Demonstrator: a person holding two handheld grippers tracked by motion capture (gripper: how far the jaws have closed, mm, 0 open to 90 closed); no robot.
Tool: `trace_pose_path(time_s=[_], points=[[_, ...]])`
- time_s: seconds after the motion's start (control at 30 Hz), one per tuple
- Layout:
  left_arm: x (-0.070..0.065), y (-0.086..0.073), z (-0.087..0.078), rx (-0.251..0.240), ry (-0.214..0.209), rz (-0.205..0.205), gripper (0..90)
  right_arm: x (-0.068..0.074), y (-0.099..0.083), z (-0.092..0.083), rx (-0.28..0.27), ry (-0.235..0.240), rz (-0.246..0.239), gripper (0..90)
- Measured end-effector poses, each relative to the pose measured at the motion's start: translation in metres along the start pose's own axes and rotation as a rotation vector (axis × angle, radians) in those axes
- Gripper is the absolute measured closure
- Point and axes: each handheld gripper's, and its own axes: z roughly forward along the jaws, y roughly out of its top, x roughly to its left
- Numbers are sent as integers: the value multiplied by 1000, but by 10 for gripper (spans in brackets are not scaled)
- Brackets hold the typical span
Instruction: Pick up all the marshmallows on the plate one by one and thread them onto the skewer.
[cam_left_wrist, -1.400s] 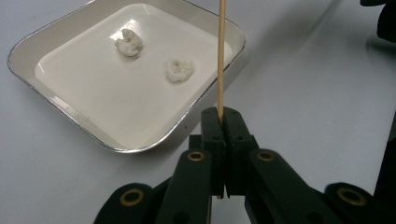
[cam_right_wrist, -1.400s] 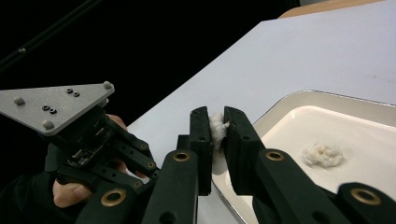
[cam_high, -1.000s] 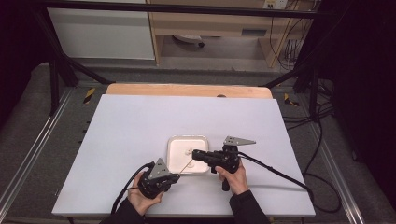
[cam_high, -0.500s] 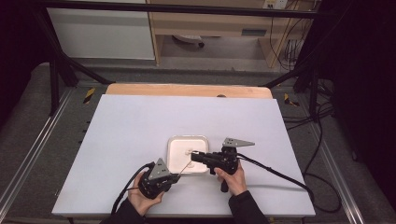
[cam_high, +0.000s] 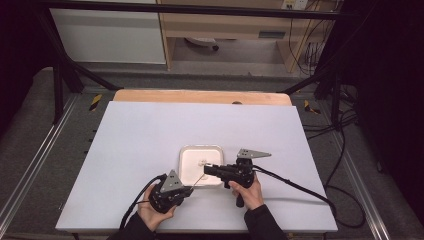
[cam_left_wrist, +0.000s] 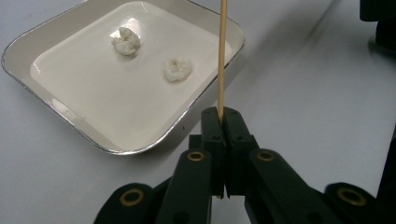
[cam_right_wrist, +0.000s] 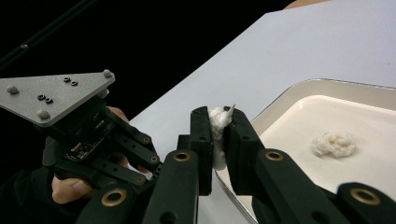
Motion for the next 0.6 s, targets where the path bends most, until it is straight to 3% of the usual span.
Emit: trace_pose_path(time_s=[0.6], points=[[-1, 2, 2, -9, -7, -15, 889, -1, -2, 1, 4, 6, 5, 832]])
